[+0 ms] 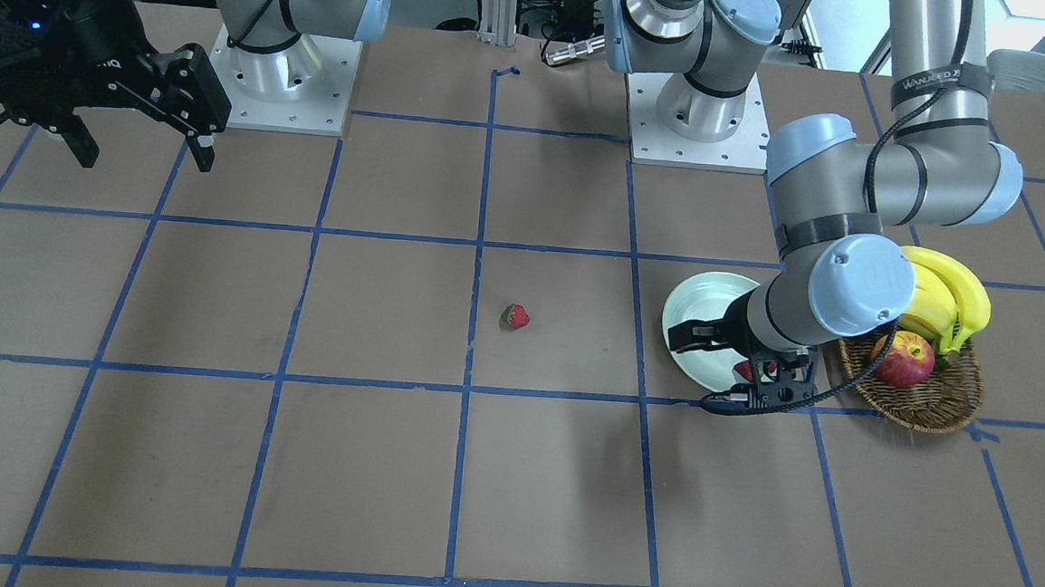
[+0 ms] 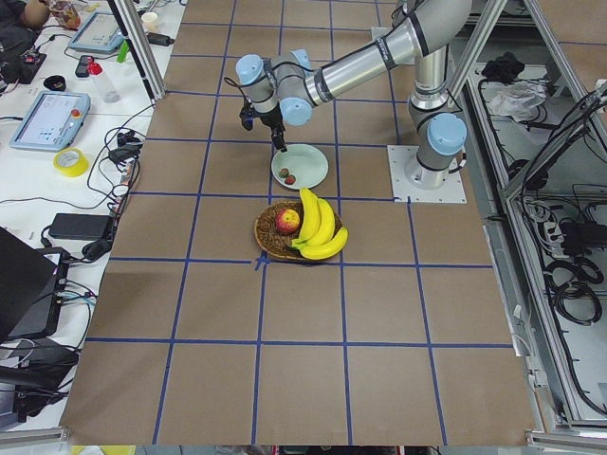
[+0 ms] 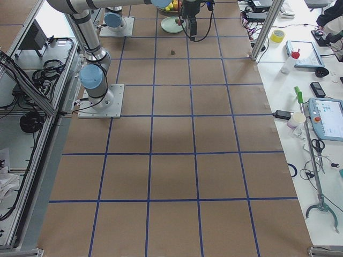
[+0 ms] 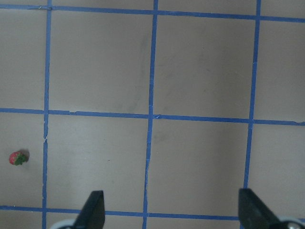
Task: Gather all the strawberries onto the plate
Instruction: 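Move the left gripper to the last strawberry and grasp it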
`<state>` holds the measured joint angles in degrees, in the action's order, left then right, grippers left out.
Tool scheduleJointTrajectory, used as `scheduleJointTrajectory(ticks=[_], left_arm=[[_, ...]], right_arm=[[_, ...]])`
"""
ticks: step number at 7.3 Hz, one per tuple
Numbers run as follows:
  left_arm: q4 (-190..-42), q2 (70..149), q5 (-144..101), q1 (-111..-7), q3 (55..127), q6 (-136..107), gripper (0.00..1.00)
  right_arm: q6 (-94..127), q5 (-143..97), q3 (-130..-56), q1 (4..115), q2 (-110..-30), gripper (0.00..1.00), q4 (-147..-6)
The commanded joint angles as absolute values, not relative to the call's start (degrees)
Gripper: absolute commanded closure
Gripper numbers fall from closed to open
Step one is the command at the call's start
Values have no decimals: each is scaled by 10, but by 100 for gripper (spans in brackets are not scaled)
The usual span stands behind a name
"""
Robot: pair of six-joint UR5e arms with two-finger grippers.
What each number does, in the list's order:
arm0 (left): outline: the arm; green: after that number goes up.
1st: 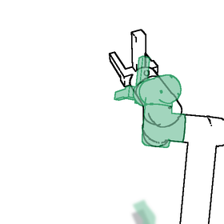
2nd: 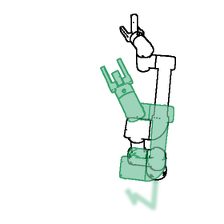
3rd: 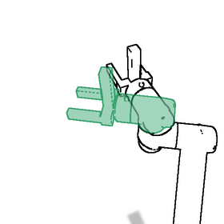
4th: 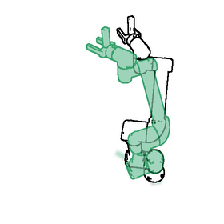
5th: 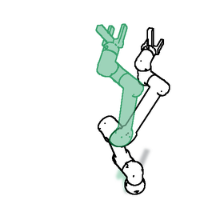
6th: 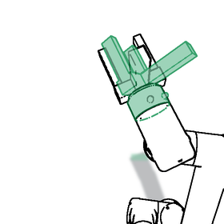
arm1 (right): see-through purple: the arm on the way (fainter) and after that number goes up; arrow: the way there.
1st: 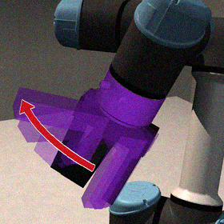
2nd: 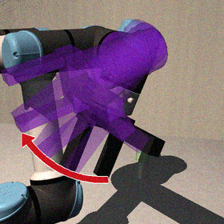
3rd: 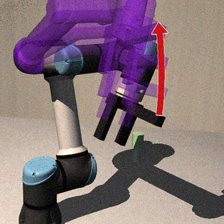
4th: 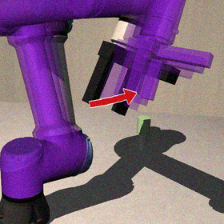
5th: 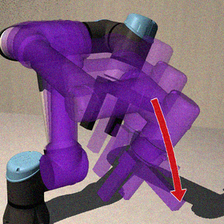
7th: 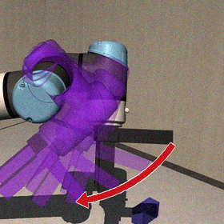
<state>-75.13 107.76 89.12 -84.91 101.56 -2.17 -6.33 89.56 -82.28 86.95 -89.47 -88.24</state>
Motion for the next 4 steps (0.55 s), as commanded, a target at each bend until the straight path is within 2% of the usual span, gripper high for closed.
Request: scheduleJointTrajectory(ticks=[1, 4], left_arm=[[-697, 1079, 865, -940, 1013, -87, 0], [-610, 1102, 785, -1025, 1042, -261, 0]], right_arm=[[-63, 896, -823, 869, -895, 0, -882], [-63, 896, -824, 869, -895, 0, -883]])
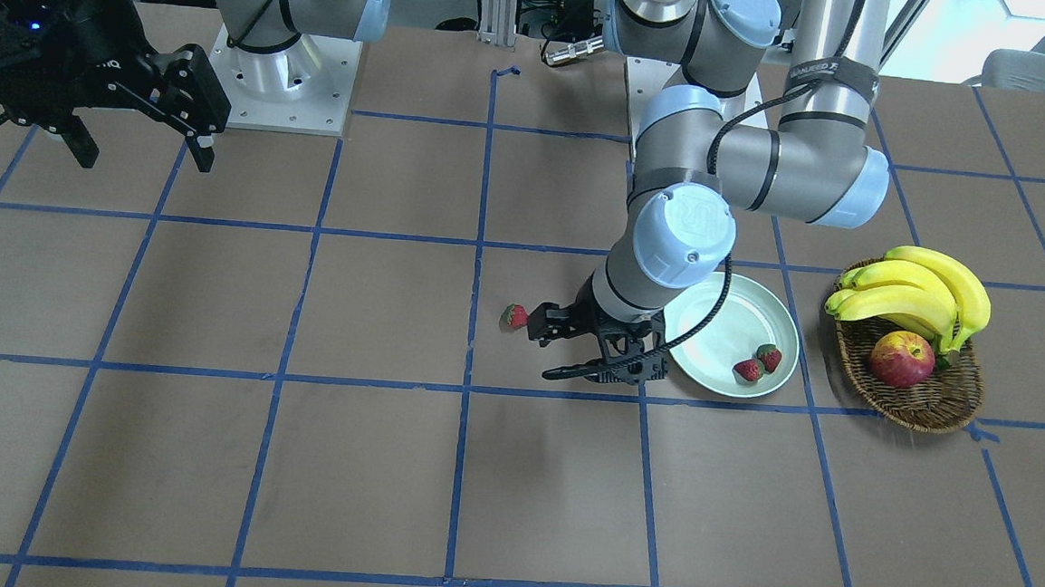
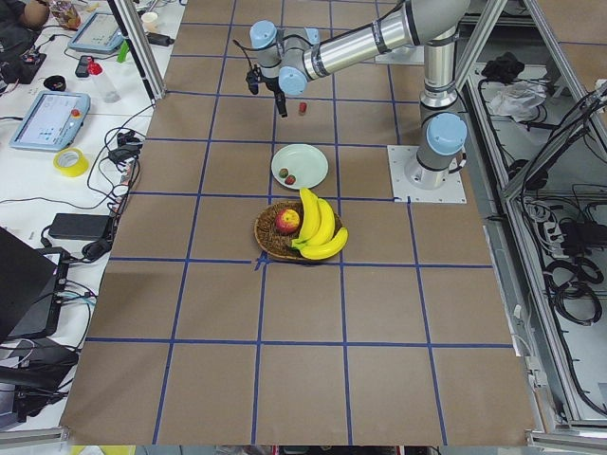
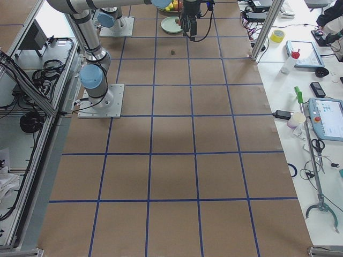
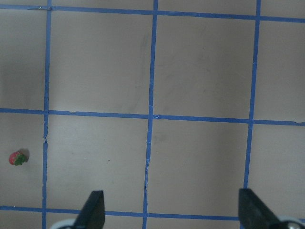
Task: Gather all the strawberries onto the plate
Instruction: 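Move the left gripper to the last strawberry and grasp it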
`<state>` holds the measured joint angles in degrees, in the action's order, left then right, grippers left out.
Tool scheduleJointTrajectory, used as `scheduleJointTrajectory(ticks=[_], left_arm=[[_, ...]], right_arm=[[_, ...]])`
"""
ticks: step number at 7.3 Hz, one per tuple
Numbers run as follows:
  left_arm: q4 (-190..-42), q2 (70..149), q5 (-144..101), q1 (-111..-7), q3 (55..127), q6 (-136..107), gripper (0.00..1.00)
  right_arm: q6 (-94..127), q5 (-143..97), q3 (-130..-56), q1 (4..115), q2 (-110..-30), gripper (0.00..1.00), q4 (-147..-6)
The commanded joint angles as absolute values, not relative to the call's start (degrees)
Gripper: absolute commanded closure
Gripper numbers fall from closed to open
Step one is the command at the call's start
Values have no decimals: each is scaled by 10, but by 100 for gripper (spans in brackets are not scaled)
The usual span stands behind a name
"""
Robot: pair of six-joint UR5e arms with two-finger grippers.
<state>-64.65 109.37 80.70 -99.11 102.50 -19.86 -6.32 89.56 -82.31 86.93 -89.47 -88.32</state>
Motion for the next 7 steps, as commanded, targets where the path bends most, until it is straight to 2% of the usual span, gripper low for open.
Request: scheduleJointTrajectory(ticks=[1, 3, 4, 5, 6, 7], left_arm=[[-574, 1111, 784, -1031, 1075, -269, 0], [-536, 1125, 782, -1032, 1111, -291, 0], [-537, 1132, 767, -1033, 1114, -291, 4], [-538, 1132, 760, -1033, 1115, -293, 23], [-539, 1132, 760, -1033, 1116, -292, 55], [-541, 1131, 760, -1033, 1115, -291, 92]], right_arm=[[-63, 896, -824, 869, -895, 0, -883], [-63, 895, -824, 869, -895, 0, -884], [-63, 896, -824, 869, -895, 0, -883], [-63, 895, -824, 869, -894, 0, -884], [-63, 896, -824, 869, -895, 0, -884], [-63, 895, -824, 869, -894, 0, -884]])
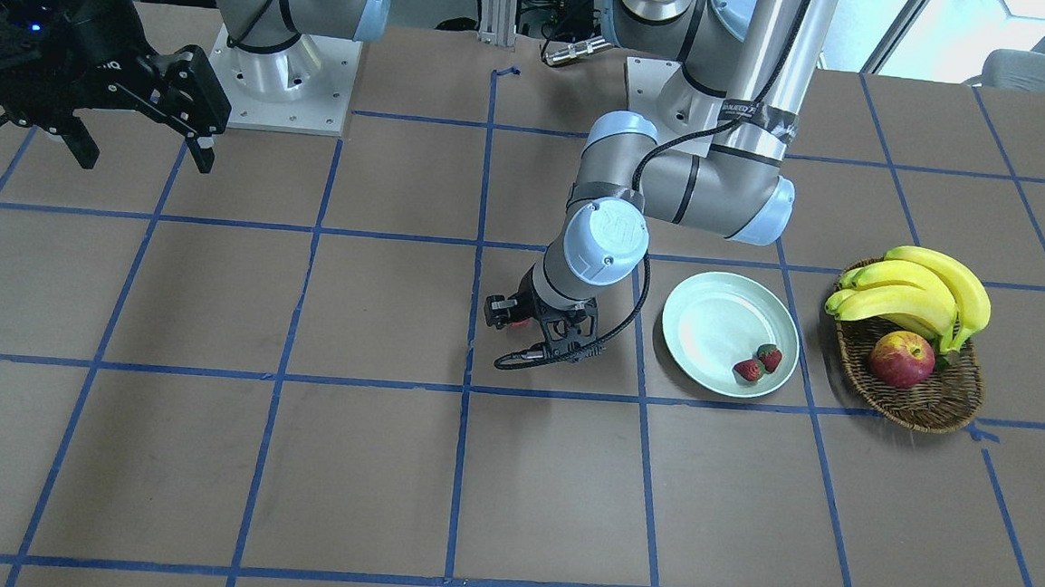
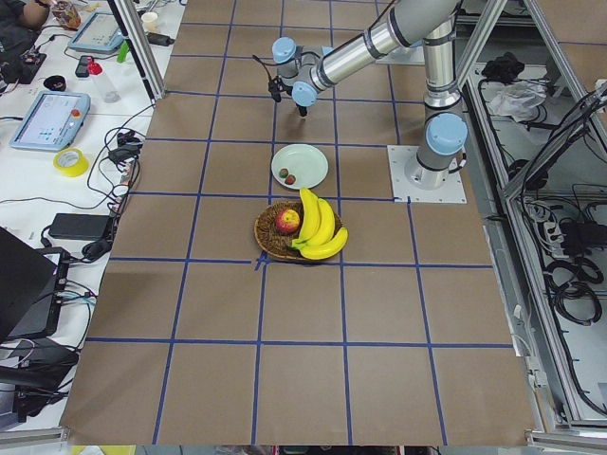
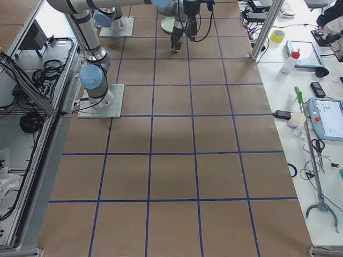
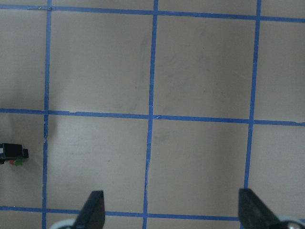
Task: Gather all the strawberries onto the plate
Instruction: 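Move the left gripper to the last strawberry and grasp it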
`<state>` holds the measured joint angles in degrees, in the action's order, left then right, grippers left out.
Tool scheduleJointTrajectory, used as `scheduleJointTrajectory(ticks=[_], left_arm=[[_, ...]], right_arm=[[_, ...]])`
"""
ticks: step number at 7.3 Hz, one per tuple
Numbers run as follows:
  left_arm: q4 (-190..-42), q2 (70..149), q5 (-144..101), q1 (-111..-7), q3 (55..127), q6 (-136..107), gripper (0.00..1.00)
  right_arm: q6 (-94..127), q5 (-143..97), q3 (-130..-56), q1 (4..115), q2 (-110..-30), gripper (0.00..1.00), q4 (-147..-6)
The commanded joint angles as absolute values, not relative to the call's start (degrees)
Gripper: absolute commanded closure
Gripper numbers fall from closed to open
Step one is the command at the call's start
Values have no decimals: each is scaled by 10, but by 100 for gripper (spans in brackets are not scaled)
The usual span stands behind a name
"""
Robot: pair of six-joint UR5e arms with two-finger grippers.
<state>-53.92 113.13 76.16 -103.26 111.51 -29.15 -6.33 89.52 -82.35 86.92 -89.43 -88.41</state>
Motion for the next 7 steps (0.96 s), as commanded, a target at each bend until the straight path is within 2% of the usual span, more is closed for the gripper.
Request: scheduleJointTrajectory(ticks=[1, 4, 6, 7], left_arm=[[-542, 1131, 760, -1033, 1114, -292, 100], [-558, 1108, 789, -1016, 1077, -277, 100], [-687, 1093, 845, -950, 1011, -181, 100], [-704, 1087, 917, -914, 1010, -124, 100]], right_arm=[[-63, 895, -824, 869, -894, 0, -884], [-63, 895, -824, 869, -891, 0, -889], [-63, 895, -824, 869, -891, 0, -889], [-63, 895, -824, 869, -891, 0, -889]])
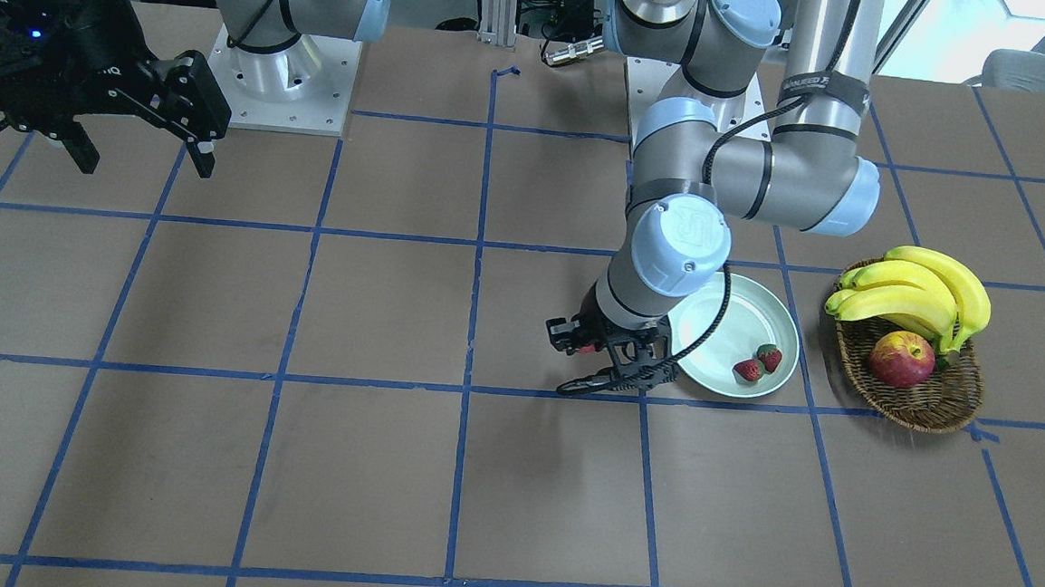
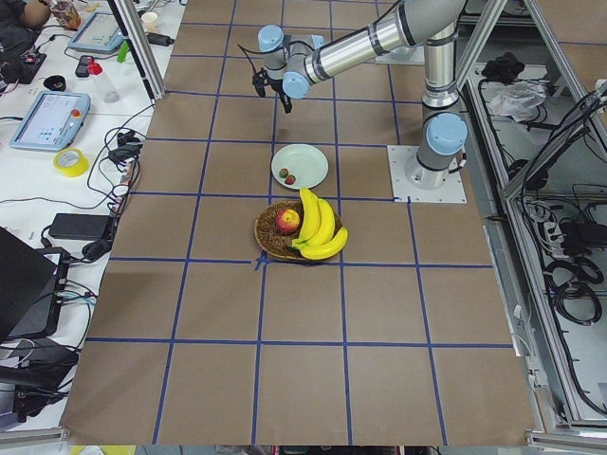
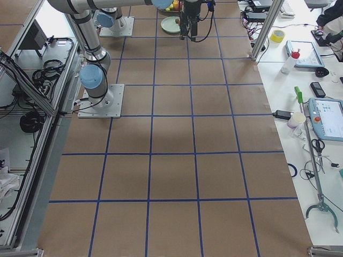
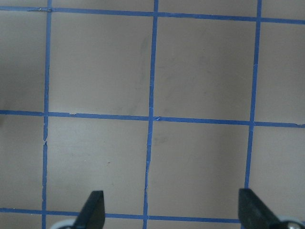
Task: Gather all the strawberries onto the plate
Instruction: 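Carry the strawberry onto the plate and release it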
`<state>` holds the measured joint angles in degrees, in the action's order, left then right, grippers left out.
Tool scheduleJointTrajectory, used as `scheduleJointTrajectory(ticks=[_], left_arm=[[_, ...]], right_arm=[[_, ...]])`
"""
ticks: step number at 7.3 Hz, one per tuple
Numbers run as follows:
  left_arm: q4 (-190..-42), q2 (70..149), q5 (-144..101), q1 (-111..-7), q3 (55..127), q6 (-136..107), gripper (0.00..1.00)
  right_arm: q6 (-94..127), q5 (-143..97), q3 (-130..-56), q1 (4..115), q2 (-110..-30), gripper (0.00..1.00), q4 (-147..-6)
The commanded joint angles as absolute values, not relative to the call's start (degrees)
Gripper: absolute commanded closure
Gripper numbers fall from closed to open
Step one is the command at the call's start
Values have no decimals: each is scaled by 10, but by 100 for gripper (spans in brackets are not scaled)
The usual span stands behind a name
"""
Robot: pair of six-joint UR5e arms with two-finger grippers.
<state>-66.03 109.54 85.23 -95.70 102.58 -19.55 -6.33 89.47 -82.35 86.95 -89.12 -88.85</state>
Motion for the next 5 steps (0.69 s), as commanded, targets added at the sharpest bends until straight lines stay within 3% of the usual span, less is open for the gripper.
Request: scheduleJointTrajectory(ticks=[1, 5], left_arm=[[-707, 1085, 951, -891, 1018, -95, 100], [-707, 1086, 958, -815, 1077, 29, 100]], right_arm=[[-63, 895, -824, 869, -891, 0, -889], [-63, 895, -824, 869, -891, 0, -889]])
